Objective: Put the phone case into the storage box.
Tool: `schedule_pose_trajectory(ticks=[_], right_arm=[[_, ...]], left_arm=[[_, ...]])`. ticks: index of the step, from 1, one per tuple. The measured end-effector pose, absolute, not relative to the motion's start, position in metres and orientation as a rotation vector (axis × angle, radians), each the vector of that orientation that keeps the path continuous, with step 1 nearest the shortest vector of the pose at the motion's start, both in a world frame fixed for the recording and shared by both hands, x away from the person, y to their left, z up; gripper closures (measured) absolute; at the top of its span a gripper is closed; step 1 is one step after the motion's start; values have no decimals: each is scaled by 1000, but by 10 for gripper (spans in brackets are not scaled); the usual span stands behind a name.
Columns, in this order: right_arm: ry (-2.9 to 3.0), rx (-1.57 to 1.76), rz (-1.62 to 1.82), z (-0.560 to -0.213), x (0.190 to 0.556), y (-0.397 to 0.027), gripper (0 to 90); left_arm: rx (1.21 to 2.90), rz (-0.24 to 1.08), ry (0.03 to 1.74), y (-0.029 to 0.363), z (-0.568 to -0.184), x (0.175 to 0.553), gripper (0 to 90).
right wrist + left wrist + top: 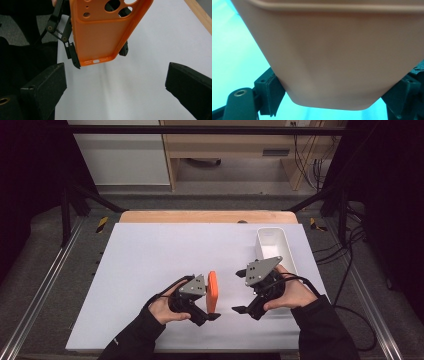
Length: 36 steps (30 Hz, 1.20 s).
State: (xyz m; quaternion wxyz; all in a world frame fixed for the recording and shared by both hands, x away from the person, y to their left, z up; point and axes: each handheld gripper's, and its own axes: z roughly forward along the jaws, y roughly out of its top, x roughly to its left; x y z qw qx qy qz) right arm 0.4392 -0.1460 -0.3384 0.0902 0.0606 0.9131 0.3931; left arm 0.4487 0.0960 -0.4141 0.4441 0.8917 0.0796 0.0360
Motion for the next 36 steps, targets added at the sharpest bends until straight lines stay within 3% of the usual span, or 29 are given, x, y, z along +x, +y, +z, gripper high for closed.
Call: schedule_pose_trajectory(ticks=[14, 36], right_arm=[[2713, 181, 1274, -335, 439, -142, 48], [2745, 130, 1369, -341, 438, -130, 67]], left_arm=[[2136, 71, 161, 94, -407, 445, 155], [2167, 55, 109, 76, -419, 440, 155]])
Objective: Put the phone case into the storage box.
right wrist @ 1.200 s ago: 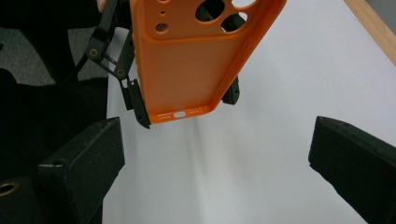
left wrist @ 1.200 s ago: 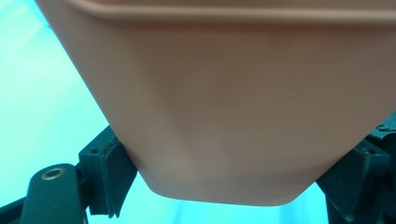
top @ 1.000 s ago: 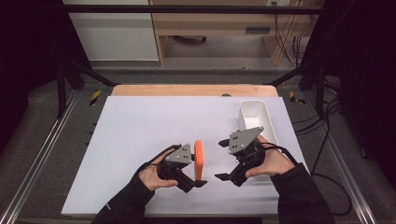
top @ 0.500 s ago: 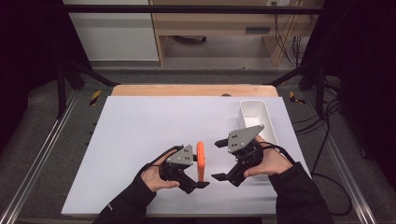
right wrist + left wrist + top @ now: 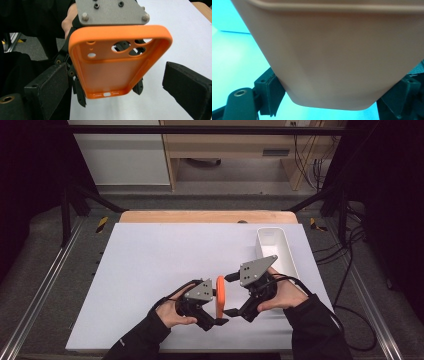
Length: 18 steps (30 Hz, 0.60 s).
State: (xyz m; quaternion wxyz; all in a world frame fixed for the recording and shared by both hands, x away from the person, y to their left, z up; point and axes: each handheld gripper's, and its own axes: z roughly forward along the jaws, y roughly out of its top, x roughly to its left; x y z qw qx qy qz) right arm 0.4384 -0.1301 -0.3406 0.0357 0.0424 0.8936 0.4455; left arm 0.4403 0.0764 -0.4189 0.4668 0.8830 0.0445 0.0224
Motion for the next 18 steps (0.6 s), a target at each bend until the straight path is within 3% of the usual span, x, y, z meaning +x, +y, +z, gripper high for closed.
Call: schedule_pose_trajectory(ticks=[18], right_arm=[[2769, 66, 1429, -348, 440, -124, 146]], left_arm=[[2159, 43, 70, 73, -420, 436, 155]])
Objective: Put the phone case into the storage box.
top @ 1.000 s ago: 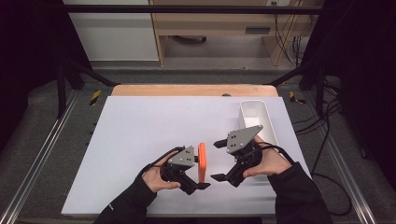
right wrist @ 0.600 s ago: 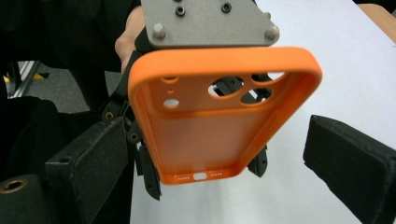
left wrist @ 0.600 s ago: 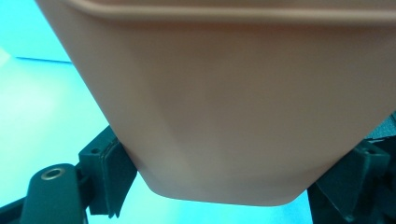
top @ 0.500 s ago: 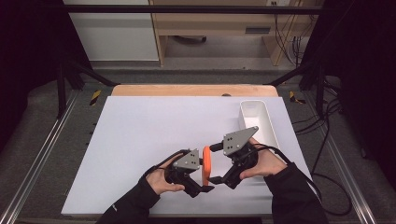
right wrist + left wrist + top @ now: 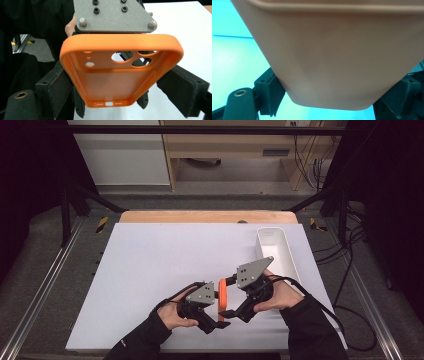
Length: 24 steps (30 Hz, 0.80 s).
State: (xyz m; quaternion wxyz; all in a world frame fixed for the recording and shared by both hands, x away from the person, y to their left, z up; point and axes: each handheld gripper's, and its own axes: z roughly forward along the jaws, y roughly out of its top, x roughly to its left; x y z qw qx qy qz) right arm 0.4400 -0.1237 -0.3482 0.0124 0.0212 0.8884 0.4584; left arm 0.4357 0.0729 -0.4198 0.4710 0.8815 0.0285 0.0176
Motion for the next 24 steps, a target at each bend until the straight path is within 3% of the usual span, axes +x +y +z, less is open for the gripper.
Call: schedule_pose_trajectory(ticks=[24], right_arm=[[2786, 67, 1445, -350, 444, -123, 165]], left_arm=[[2146, 19, 87, 74, -423, 437, 150]])
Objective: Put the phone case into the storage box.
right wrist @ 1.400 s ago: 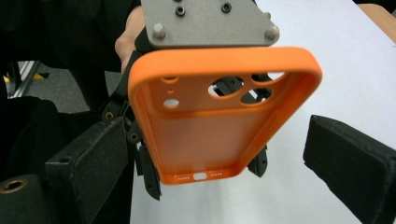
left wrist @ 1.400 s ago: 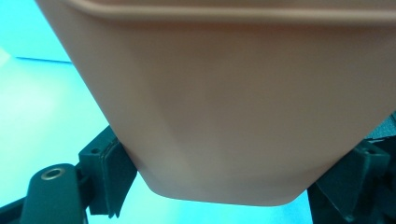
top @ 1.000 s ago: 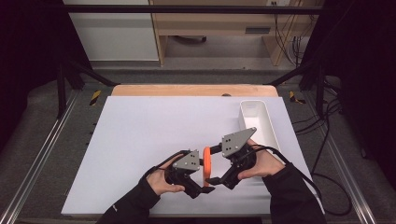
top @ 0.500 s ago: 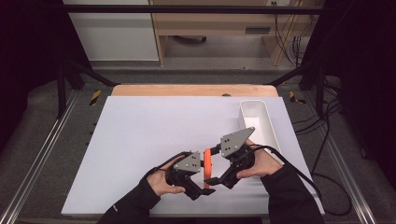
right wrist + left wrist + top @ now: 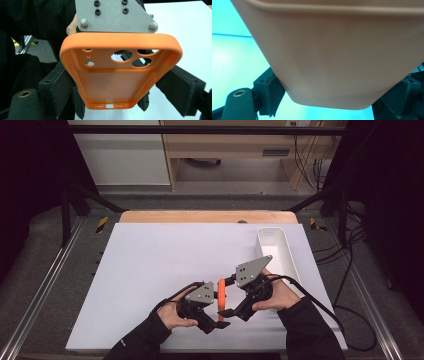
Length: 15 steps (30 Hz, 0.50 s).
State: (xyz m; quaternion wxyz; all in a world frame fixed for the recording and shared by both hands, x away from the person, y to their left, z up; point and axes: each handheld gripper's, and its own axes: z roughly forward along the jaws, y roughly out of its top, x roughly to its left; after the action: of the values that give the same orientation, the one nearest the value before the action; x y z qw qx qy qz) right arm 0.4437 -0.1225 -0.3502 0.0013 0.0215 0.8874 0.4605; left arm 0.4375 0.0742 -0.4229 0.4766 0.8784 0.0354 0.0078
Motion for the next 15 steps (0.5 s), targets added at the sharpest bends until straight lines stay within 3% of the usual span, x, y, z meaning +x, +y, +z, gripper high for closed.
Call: schedule_pose_trajectory(ticks=[15], right_arm=[[2761, 104, 1441, -345, 445, -127, 165]], left_arm=[[2136, 24, 129, 81, -419, 438, 78]])
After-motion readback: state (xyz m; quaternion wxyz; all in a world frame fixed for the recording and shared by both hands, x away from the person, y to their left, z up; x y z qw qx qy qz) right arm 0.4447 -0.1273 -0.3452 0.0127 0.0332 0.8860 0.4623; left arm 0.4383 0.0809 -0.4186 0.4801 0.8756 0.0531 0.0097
